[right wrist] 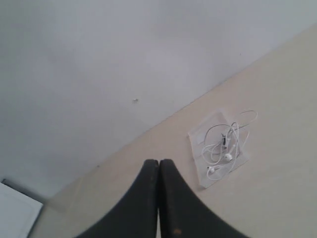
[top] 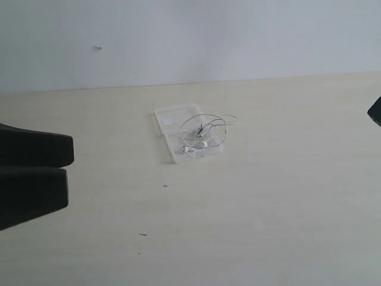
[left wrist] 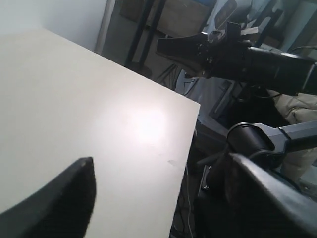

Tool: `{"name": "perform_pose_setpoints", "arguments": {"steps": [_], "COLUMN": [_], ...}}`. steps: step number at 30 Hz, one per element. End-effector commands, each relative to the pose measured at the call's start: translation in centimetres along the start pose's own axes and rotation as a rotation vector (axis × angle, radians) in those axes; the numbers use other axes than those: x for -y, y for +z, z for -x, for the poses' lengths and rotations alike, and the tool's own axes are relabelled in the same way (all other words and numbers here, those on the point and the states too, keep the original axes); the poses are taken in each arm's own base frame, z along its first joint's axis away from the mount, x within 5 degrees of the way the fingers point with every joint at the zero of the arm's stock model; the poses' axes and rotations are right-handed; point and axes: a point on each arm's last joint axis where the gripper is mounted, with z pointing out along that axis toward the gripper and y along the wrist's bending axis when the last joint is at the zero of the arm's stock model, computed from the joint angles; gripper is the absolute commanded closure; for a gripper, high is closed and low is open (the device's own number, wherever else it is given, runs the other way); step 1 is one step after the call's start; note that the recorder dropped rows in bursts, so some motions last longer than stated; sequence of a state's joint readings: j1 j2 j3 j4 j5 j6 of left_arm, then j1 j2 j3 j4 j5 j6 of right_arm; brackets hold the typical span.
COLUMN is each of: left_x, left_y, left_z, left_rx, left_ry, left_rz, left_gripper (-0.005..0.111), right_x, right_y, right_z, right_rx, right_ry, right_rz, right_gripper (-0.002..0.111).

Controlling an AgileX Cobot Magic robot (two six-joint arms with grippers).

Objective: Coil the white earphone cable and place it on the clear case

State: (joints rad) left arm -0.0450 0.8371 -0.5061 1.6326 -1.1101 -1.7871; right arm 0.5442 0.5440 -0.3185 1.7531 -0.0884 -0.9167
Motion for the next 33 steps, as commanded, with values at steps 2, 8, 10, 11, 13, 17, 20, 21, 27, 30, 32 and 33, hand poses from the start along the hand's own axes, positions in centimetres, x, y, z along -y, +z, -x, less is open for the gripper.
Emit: {"name": "perform_pose_setpoints", "arguments": {"steps": [2,8,10,11,13,17,20,21,27,30,32,33], "left_x": [0.1,0.2,0.1,0.1,0.1,0.2,0.1,0.2,2.6,4.0,5.2,5.7], "left_y": [-0.1,-0.1,-0.1,-0.1,-0.1,-0.1,-0.1,-0.2,-2.2,-4.1,-5.6,-6.3], "left_z": [0.4,0.5,0.3,0.2,0.1,-0.2,-0.2,-0.1,3.0,3.8,3.8,3.8], "left_rx": [0.051,0.065,0.048,0.035,0.017,-0.014,-0.032,-0.036,0.105,0.247,0.34,0.382], "left_ry": [-0.052,-0.077,-0.068,-0.061,-0.052,-0.036,-0.021,-0.007,0.231,0.33,0.394,0.427], "left_rz": [-0.009,-0.013,-0.009,-0.006,-0.003,-0.013,-0.003,0.001,0.17,0.347,0.446,0.506], "left_gripper": [0.092,0.105,0.105,0.105,0.105,0.105,0.105,0.105,0.105,0.105,0.105,0.105], "right_x": [-0.2,-0.2,-0.2,-0.2,-0.2,-0.2,-0.2,-0.2,-0.2,-0.2,-0.2,-0.2], "right_y": [-0.1,-0.1,-0.1,-0.1,-0.1,-0.1,-0.1,-0.1,-0.1,-0.1,-0.1,-0.1], "right_z": [0.0,0.0,0.0,0.0,0.0,0.0,0.0,0.0,0.0,0.0,0.0,0.0], "right_rx": [-0.005,-0.005,-0.005,-0.005,-0.005,-0.005,-0.005,-0.005,0.0,0.0,0.0,0.0], "right_ry": [0.058,0.056,0.056,0.056,0.056,0.056,0.056,0.056,0.057,0.057,0.057,0.057], "right_rz": [0.023,0.023,0.023,0.023,0.023,0.023,0.023,0.023,0.016,0.016,0.016,0.016], "right_gripper": [0.108,0.108,0.108,0.108,0.108,0.108,0.108,0.108,0.108,0.108,0.108,0.108]}}
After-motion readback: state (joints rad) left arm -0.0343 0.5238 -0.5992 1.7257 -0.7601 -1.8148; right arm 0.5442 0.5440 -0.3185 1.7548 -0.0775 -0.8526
